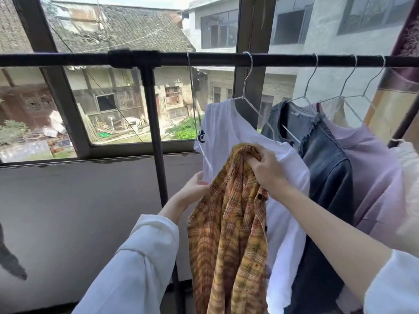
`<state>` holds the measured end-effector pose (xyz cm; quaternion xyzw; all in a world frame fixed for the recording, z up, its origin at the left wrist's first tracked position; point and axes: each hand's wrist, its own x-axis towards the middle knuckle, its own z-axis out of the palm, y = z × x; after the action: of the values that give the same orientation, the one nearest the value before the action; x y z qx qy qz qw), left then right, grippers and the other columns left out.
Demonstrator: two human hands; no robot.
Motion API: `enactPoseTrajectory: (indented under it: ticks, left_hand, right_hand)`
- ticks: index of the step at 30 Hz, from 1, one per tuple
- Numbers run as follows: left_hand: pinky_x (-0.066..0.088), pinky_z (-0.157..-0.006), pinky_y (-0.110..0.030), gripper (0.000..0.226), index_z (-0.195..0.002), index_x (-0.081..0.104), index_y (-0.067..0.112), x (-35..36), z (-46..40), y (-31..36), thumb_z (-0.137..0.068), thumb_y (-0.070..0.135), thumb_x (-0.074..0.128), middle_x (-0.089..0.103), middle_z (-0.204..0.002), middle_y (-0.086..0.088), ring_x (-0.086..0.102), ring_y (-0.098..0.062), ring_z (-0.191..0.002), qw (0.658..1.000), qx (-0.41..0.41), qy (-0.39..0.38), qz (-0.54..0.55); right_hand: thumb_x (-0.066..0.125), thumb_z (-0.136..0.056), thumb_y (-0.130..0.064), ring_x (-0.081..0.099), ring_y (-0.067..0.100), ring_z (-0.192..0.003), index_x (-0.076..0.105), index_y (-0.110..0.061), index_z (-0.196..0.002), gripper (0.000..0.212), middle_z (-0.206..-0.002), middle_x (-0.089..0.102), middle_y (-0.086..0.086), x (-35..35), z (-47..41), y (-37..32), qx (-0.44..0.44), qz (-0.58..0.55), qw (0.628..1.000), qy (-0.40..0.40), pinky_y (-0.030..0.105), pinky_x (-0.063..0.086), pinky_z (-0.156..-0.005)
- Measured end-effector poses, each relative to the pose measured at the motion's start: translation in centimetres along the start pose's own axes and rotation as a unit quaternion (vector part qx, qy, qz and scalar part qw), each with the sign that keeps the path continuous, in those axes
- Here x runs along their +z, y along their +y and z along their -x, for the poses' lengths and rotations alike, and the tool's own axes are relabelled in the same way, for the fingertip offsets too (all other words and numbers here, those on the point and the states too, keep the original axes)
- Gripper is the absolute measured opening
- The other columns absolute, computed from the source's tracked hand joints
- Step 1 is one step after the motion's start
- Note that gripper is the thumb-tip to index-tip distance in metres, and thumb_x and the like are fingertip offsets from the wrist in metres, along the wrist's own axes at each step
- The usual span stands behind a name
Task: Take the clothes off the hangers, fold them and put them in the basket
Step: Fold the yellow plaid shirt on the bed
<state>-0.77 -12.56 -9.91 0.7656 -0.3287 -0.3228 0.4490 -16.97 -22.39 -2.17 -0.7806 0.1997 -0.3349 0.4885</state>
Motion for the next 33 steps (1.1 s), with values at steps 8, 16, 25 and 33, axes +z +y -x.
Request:
enactPoseTrajectory:
  ticks: [8, 16, 25, 33]
  left_hand:
    - [0.045, -0.065, -0.031, 0.03, -0.104, 0.063, 0.001, 2.1, 2.3, -5.1, -0.095, 0.021, 0.044, 0.063, -0.086, -0.011, 0.054, -0.02, -0.068, 0.995, -0.012, 0.054, -0.08]
    - [0.052, -0.082, -0.044, 0.037, -0.092, 0.062, -0.002, -1.3, 13.9, -11.3, -0.098, 0.029, 0.042, 0.069, -0.091, -0.014, 0.064, -0.029, -0.087, 0.946, -0.075, 0.313, -0.036]
    - [0.042, -0.081, -0.033, 0.027, -0.096, 0.066, -0.001, -8.9, 31.3, -16.0, -0.096, 0.014, 0.043, 0.067, -0.099, -0.016, 0.058, -0.032, -0.096, 0.748, -0.181, 0.638, -0.031]
    - [0.041, -0.084, -0.028, 0.027, -0.112, 0.06, 0.006, -15.0, 50.2, -21.6, -0.097, 0.011, 0.039, 0.062, -0.111, -0.009, 0.055, -0.022, -0.101, 0.574, -0.195, 0.795, 0.024]
  right_hand:
    - [0.049, -0.096, -0.014, 0.056, 0.04, -0.081, 0.063, -0.014, -0.097, 0.015, -0.099, 0.063, 0.027, 0.9, 2.2, 2.5, 0.015, 0.013, 1.0, -0.006, 0.044, 0.047, -0.076]
    - [0.055, -0.092, -0.014, 0.039, 0.003, -0.043, 0.061, -0.021, -0.082, 0.014, -0.054, 0.05, -0.01, 8.1, 5.9, 5.8, -0.015, 0.034, 0.979, -0.199, 0.018, 0.031, -0.047]
    - [0.053, -0.084, -0.01, 0.059, 0.018, -0.08, 0.06, -0.023, -0.1, 0.021, -0.085, 0.064, -0.003, 22.5, 12.7, 2.6, -0.106, 0.115, 0.915, -0.372, 0.034, 0.05, -0.072]
    - [0.051, -0.081, -0.018, 0.056, 0.028, -0.082, 0.05, -0.022, -0.068, 0.013, -0.083, 0.058, 0.0, 36.8, 23.1, -7.2, -0.194, 0.236, 0.842, -0.445, 0.032, 0.044, -0.067]
